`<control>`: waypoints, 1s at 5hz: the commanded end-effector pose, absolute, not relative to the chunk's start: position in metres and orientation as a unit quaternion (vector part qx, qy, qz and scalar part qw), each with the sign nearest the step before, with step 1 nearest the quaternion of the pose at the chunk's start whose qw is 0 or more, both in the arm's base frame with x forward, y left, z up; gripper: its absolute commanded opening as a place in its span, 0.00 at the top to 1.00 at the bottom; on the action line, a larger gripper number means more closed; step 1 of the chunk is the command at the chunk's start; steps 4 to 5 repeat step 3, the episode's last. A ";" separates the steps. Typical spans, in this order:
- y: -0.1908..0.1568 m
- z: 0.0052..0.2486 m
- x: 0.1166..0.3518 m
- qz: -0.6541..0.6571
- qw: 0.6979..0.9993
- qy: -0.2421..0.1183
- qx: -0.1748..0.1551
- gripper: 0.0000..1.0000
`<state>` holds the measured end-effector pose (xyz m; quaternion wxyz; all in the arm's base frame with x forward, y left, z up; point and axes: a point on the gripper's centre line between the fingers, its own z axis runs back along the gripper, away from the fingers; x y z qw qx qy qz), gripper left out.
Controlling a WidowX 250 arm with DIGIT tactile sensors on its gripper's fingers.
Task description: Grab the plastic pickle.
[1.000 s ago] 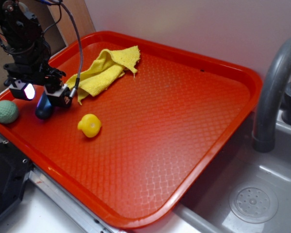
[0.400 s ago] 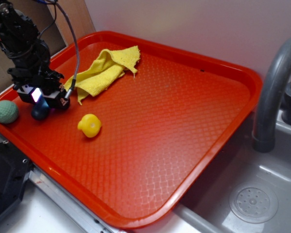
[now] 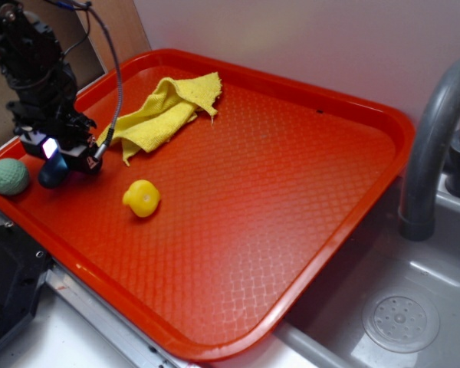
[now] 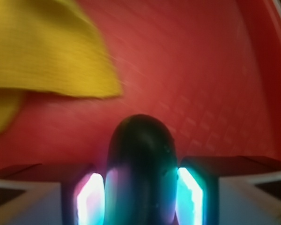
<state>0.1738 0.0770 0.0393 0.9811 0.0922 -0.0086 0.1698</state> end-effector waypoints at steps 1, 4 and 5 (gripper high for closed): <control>0.042 0.146 0.201 0.033 0.990 -0.070 0.115 1.00; 0.005 0.227 0.190 -0.030 0.990 -0.140 0.010 1.00; 0.005 0.227 0.190 -0.030 0.990 -0.140 0.010 1.00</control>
